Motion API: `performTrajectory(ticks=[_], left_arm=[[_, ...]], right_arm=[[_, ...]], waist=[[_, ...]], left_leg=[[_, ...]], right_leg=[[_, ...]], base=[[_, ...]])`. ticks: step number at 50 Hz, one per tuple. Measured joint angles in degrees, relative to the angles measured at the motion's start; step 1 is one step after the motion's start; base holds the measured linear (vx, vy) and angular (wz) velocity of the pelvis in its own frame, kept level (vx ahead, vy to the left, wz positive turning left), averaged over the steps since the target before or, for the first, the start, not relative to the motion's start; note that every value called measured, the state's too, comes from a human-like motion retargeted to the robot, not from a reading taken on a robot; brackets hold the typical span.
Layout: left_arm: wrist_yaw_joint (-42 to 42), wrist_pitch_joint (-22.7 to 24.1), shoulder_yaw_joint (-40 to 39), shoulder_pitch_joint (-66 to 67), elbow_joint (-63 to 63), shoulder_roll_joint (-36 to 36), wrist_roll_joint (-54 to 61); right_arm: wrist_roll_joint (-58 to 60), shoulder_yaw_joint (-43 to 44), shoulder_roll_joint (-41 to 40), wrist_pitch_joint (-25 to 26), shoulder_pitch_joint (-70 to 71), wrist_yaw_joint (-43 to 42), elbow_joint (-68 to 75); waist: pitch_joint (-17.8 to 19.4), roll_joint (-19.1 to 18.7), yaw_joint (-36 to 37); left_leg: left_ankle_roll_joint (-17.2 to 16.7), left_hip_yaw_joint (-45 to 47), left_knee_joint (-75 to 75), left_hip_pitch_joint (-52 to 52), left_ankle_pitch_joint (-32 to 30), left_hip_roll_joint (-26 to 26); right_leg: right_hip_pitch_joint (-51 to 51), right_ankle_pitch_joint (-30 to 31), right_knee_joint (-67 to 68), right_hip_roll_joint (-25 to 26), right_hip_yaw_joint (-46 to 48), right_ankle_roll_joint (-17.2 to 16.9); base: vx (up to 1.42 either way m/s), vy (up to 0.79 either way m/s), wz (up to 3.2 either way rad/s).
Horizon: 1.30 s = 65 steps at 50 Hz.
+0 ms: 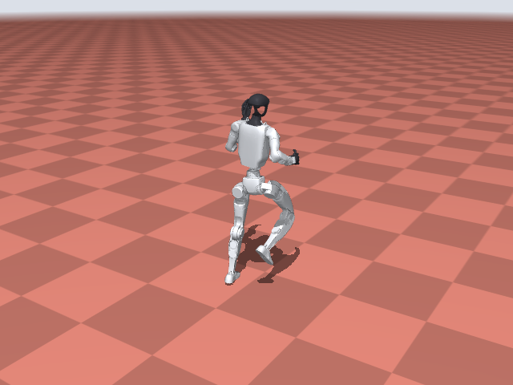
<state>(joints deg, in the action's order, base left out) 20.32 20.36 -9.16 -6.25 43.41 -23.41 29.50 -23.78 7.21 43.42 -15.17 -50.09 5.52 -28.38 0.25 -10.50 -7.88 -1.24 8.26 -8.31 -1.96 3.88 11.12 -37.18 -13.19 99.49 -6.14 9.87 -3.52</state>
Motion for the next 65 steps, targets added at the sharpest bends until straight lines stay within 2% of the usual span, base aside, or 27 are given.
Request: performTrajectory(ticks=[2, 6, 7, 10, 12, 13, 15, 17, 20, 23, 26, 28, 30, 33, 35, 40, 42, 45, 47, 50, 52, 55, 58, 60, 62, 63, 65], left_arm=[[-5.9, -2.2, 1.5, 7.8, 2.2, 1.2, -0.7], [-10.5, -5.2, 3.2, 21.7, -0.8, 0.6, 4.5], [-9.3, -5.3, 3.1, 25.0, -3.1, -0.5, 4.8], [-2.7, -5.1, 3.9, 34.9, -13.7, -5.5, 3.9], [0.9, -5.9, 6.5, 39.7, -20.9, -9.8, 3.1], [1.2, -6.3, 7.5, 42.1, -22.7, -12.3, 2.3], [-0.6, -6.0, 8.5, 46.4, -21.8, -18.1, 1.2], [-4.6, -5.5, 8.4, 50.5, -17.5, -23.3, 2.2], [-12.4, -6.5, 6.5, 57.4, -12.9, -22.7, 5.0], [-16.6, -9.2, 5.3, 60.9, -10.8, -13.5, 5.3], [-14.6, -9.8, 8.0, 52.3, -12.3, -7.9, 3.5], [-13.1, -10.1, 9.7, 43.5, -14.2, -4.5, 1.3], [-8.2, -8.6, 13.1, 30.2, -16.9, 0.3, -1.0], [2.0, -5.5, 17.9, 1.1, -16.4, 4.4, -3.8], [2.5, -5.3, 18.5, -16.4, -14.4, 5.3, -9.0], [6.8, -1.0, 11.4, -16.5, -2.9, 5.0, -6.5], [3.1, -1.1, 9.6, -10.2, 0.3, 6.0, -7.8], [-5.5, -2.6, 7.9, 0.0, 1.8, 7.4, -6.1], [-6.5, -3.1, 9.5, 4.3, -1.9, 7.2, -2.2], [-2.4, -3.5, 10.7, 12.7, -9.7, 4.4, 0.7], [0.4, -3.3, 9.9, 20.4, -13.9, 1.3, 1.7], [-0.8, -3.9, 4.8, 37.0, -13.3, -6.6, 5.9], [-5.4, -4.3, 5.7, 48.1, -10.0, -16.1, 4.8], [-10.8, -5.0, 7.3, 51.6, -8.2, -20.9, 3.0], [-15.0, -6.5, 7.6, 54.3, -7.6, -19.6, 3.9], [-15.9, -7.3, 7.9, 55.0, -7.9, -16.9, 4.7], [-16.8, -7.9, 8.5, 54.1, -9.4, -11.4, 3.1]], right_arm=[[2.3, -2.5, 1.5, 0.5, 2.3, 0.0, 0.6], [8.1, -10.2, -2.6, 3.5, 22.7, -3.0, 9.1], [7.9, -12.8, -4.1, 3.7, 30.1, -5.6, 12.3], [5.8, -17.3, -8.7, 0.8, 52.5, -18.9, 19.5], [8.4, -13.4, -11.7, -0.4, 64.9, -24.3, 19.1], [8.4, -10.5, -13.8, -0.4, 69.2, -24.2, 17.0], [3.3, -6.4, -18.3, -1.2, 72.4, -22.7, 9.3], [-0.5, -6.0, -21.6, -0.8, 68.1, -22.2, -1.2], [-3.4, -7.9, -22.3, -1.1, 60.1, -14.2, -12.9], [-6.1, -13.3, -22.8, -0.1, 53.9, -7.9, -14.1], [0.7, -18.7, -23.5, 0.6, 48.8, -8.9, -8.6], [6.7, -21.2, -23.1, 0.5, 45.7, -9.9, -3.7], [12.5, -22.0, -22.2, 0.1, 43.6, -11.4, 1.7], [9.8, -15.8, -21.3, -0.6, 33.9, -12.8, 2.8], [3.7, -9.8, -19.4, -2.1, 23.6, -10.8, 0.1], [-0.4, -3.6, -3.6, -3.0, 4.0, -7.0, -9.6], [-1.3, -3.4, -0.7, -1.8, 2.3, -4.0, -8.8], [1.5, -5.6, -3.1, 1.8, 6.3, 0.3, -3.6], [5.2, -8.8, -7.6, 4.7, 16.7, 0.8, 3.4], [8.1, -13.1, -16.0, 5.6, 36.0, -5.4, 15.1], [5.2, -14.6, -20.0, 3.1, 51.0, -12.0, 16.6], [-0.2, -14.3, -22.3, 1.4, 69.8, -13.7, 7.0], [-0.4, -13.2, -22.2, 0.5, 70.9, -13.2, -8.1], [-2.5, -12.0, -22.7, 0.5, 63.9, -9.6, -16.2], [-5.7, -12.6, -22.8, 1.0, 55.4, -5.8, -18.2], [-6.2, -13.6, -22.4, 1.2, 51.3, -4.6, -17.7], [-4.4, -14.5, -21.2, 1.4, 43.4, -3.6, -15.0]], waist=[[-1.5, 0.5, 1.4], [2.9, 11.1, 4.8], [4.2, 13.1, 6.7], [9.0, 15.2, 14.5], [10.6, 15.2, 18.4], [10.3, 15.5, 19.0], [7.6, 17.1, 18.1], [3.9, 20.2, 17.2], [1.2, 21.0, 19.7], [4.1, 12.6, 21.1], [5.4, 7.6, 21.8], [6.1, 3.8, 21.2], [6.3, 2.8, 17.6], [9.6, 3.5, 4.5], [7.2, 3.9, 1.3], [-2.8, -0.8, -0.4], [-5.1, -1.8, -1.7], [-4.6, 5.9, -4.6], [-3.0, 12.9, -4.2], [2.4, 17.3, 1.3], [5.7, 18.1, 5.4], [9.0, 18.8, 11.5], [4.2, 21.2, 13.3], [0.9, 22.5, 13.4], [0.3, 20.1, 13.6], [1.4, 17.1, 13.5], [5.5, 9.7, 13.2]], left_leg=[[-1.3, 2.8, -6.9, 0.4, -1.4, -0.5], [7.4, 4.4, -63.8, 23.4, 13.6, -7.6], [8.1, 5.0, -79.1, 31.7, 15.9, -7.9], [3.7, 3.9, -113.0, 53.7, 17.9, -6.1], [0.7, 1.6, -122.4, 64.5, 16.6, -6.9], [2.0, 1.1, -123.9, 68.2, 16.3, -6.4], [8.7, 1.4, -122.1, 72.7, 16.3, -5.9], [12.7, 3.3, -113.6, 70.9, 15.5, -10.0], [9.7, 2.5, -93.3, 57.1, 9.4, -15.2], [-0.5, -7.5, -63.8, 32.0, 0.9, -15.0], [-4.2, -10.6, -30.9, 12.9, -5.1, -10.8], [-5.6, -6.4, -14.4, 2.6, -2.4, -5.7], [-2.1, -2.5, -8.7, -1.1, 14.4, -4.3], [9.5, -11.7, -13.5, 3.1, 29.4, -7.7], [13.5, -15.3, -20.4, 10.5, 29.4, -10.0], [2.3, -9.8, 0.6, -0.1, 2.7, -5.4], [-0.1, -6.8, -1.2, 0.2, -2.5, -4.4], [6.0, -1.0, -30.6, 8.4, 7.3, -10.6], [10.8, 1.7, -64.0, 22.3, 16.8, -15.1], [7.6, 4.4, -106.2, 40.7, 22.6, -12.4], [5.1, 2.4, -125.5, 55.0, 23.3, -12.5], [4.6, -1.7, -136.0, 68.0, 25.2, -8.0], [15.2, -1.1, -125.3, 69.0, 24.4, -3.8], [16.0, 1.4, -110.4, 62.7, 19.9, -8.9], [11.1, -0.1, -90.0, 49.7, 12.3, -13.5], [8.3, -1.8, -78.2, 40.9, 8.7, -12.9], [3.5, -2.5, -51.3, 19.9, 2.0, -5.1]], right_leg=[[17.0, -0.3, -28.3, 1.3, -1.2, 2.6], [44.0, 11.8, -85.0, -6.0, -11.2, -1.1], [46.0, 10.1, -90.9, -7.9, -13.2, -0.7], [45.7, -8.7, -93.2, -9.7, -15.2, 4.0], [41.4, -13.1, -89.1, -8.8, -17.9, 7.6], [38.9, -12.7, -86.6, -8.0, -18.2, 8.1], [38.0, -5.9, -89.1, -7.6, -14.4, 5.7], [41.1, 7.8, -98.0, -8.5, -9.3, 0.3], [41.9, 19.3, -99.0, -8.0, -10.3, -3.3], [37.9, 7.6, -73.7, -1.6, -7.6, 5.2], [16.1, -7.8, -22.8, 2.5, -5.9, 8.4], [3.4, -14.4, 2.5, 8.0, -5.1, 10.9], [-11.0, -18.2, 23.4, 10.2, -3.8, 7.9], [-20.3, -22.1, 37.4, 3.6, -2.1, -0.4], [-23.4, -26.3, 35.9, 0.7, -2.9, 2.7], [-8.4, -17.1, -2.0, 5.2, -2.4, 6.5], [3.5, -7.1, -27.5, 7.1, -4.3, 5.9], [26.7, 14.7, -72.4, 2.6, -16.7, -1.3], [35.0, 21.2, -90.0, -4.2, -24.6, -4.8], [40.1, 9.7, -95.2, -8.4, -22.6, -3.5], [38.6, -1.5, -95.6, -9.4, -21.7, 1.3], [31.2, -5.3, -90.8, -6.6, -28.6, 9.1], [29.7, 6.8, -95.6, -6.7, -24.5, 4.2], [31.8, 17.2, -100.7, -8.8, -19.0, -2.5], [34.1, 19.4, -98.9, -7.9, -13.0, -3.2], [35.5, 17.1, -95.1, -5.8, -10.5, -0.4], [31.7, 5.6, -69.4, 1.2, -6.4, 3.4]], base=[[0.16, -0.20, 0.21], [-0.05, -0.20, 0.35], [-0.19, -0.20, -0.63], [-0.25, -0.17, -1.02], [-0.20, -0.16, -0.62], [-0.06, -0.20, 0.41], [0.11, -0.22, 1.63], [0.25, -0.16, 1.86], [0.22, -0.07, -0.27], [0.11, -0.05, -1.96], [0.10, -0.09, -1.50], [0.02, -0.08, -0.94], [-0.08, -0.04, 0.42], [-0.13, -0.03, 2.77], [0.03, -0.05, 1.49], [0.39, -0.06, -1.01], [0.26, -0.04, -0.43], [0.15, -0.06, 0.42], [0.03, -0.07, 0.16], [-0.07, -0.05, -0.87], [-0.24, -0.03, -1.26], [-0.18, -0.03, -1.19], [0.12, -0.07, 0.65], [0.23, 0.16, 0.90], [0.16, 0.25, -0.59], [0.07, 0.20, -1.54], [0.00, 0.13, -1.79]])
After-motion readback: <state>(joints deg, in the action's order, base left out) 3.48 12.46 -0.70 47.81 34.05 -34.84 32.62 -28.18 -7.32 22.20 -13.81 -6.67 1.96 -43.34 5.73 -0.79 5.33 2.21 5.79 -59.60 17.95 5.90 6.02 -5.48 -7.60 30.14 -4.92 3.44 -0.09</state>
